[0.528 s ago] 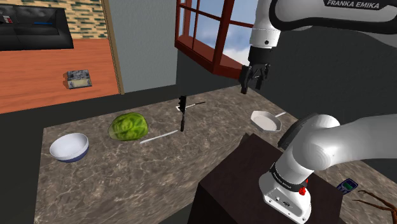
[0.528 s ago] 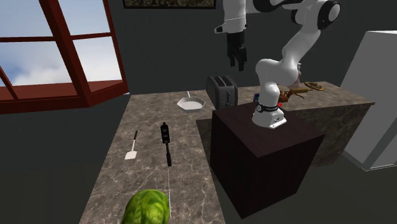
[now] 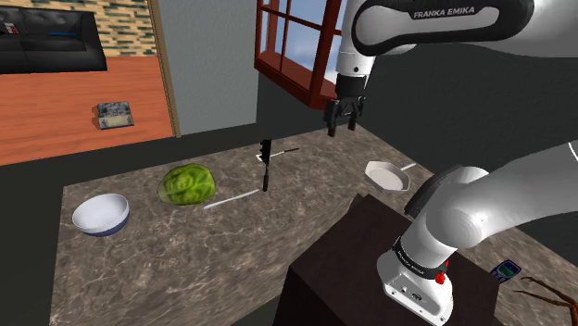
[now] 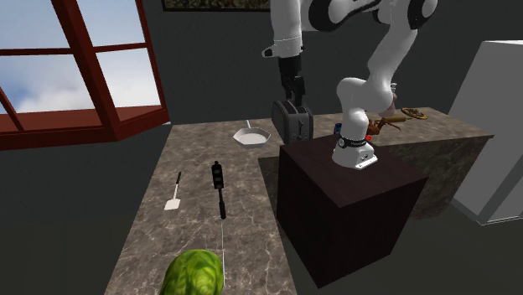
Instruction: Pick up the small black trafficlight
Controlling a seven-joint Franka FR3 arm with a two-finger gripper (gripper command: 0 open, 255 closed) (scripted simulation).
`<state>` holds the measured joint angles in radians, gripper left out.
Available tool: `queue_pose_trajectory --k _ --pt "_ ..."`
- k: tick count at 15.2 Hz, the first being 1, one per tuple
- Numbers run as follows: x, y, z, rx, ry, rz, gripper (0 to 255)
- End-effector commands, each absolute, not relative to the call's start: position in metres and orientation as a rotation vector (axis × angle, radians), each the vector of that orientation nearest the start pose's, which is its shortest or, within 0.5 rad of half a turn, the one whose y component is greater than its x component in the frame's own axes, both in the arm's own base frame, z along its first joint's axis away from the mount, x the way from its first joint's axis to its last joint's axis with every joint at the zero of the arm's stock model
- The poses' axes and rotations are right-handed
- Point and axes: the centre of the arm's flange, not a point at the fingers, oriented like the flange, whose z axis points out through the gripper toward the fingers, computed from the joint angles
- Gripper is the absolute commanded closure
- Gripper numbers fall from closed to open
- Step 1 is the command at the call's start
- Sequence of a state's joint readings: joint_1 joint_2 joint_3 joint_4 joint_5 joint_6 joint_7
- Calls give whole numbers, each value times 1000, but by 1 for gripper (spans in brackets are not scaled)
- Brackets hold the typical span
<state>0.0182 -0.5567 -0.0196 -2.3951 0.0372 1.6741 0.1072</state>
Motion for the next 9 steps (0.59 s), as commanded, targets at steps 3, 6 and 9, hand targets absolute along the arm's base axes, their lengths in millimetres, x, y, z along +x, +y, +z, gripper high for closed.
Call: queue_pose_trajectory --k 3,6,9 --pt "409 1 475 -3090 137 264 0" --pt "443 0 454 -3092 110 269 0" --pt "478 0 434 -3093 84 274 0"
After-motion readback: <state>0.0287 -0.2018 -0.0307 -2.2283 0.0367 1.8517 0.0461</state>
